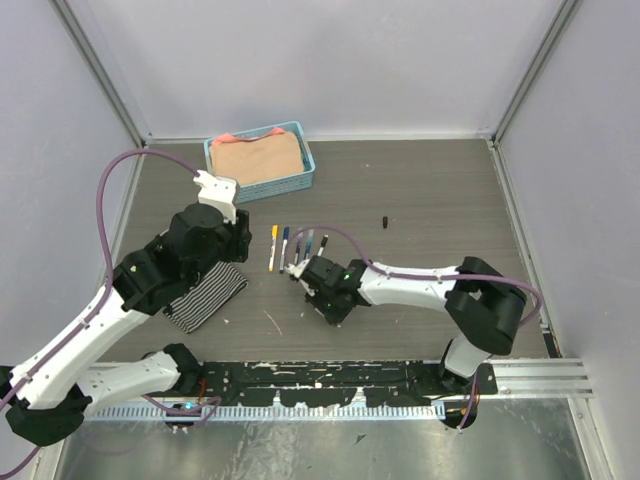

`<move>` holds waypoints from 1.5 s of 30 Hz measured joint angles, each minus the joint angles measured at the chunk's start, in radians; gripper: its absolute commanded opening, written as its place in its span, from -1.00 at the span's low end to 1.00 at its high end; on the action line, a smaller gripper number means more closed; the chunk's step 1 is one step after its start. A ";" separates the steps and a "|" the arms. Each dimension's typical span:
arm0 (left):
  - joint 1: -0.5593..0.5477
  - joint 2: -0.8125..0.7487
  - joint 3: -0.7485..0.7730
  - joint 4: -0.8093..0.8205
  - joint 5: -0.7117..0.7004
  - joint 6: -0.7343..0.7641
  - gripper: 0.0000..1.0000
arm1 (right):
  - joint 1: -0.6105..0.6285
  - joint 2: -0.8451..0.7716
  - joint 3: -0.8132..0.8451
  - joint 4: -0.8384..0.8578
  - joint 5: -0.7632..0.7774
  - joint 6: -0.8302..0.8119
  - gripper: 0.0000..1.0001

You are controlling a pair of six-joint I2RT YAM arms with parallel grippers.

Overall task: Insert the pens into the pen caps
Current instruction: Place the pen at the center of the board, then pick up the pen from the center of the board.

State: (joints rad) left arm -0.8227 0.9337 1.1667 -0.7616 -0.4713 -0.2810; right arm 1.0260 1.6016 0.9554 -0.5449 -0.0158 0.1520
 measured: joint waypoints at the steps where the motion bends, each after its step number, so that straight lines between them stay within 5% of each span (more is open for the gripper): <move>1: 0.000 -0.002 -0.003 0.000 -0.001 0.000 0.15 | 0.019 0.020 0.000 0.004 0.007 -0.005 -0.82; 11: 0.000 -0.007 -0.004 -0.001 -0.003 0.000 0.19 | 0.089 0.072 0.013 0.049 0.053 -0.024 -0.16; 25: 0.000 0.035 -0.004 0.000 0.056 0.049 0.38 | 0.092 -0.031 -0.090 0.051 0.107 0.060 0.09; 31: 0.000 0.079 -0.004 -0.006 0.193 0.152 0.57 | 0.063 -0.220 -0.166 0.062 0.148 0.172 0.20; 39: -0.031 0.162 -0.008 -0.007 0.309 0.242 0.73 | -0.294 -0.657 -0.317 0.139 0.105 0.360 0.20; 45: -0.162 0.298 -0.019 -0.002 0.301 0.290 0.73 | -0.625 -0.792 -0.367 0.167 -0.079 0.423 0.20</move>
State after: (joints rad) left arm -0.9844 1.2316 1.1477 -0.7631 -0.1703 0.0093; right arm 0.4007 0.8093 0.5884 -0.3775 -0.0944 0.5747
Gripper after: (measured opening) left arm 0.865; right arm 0.598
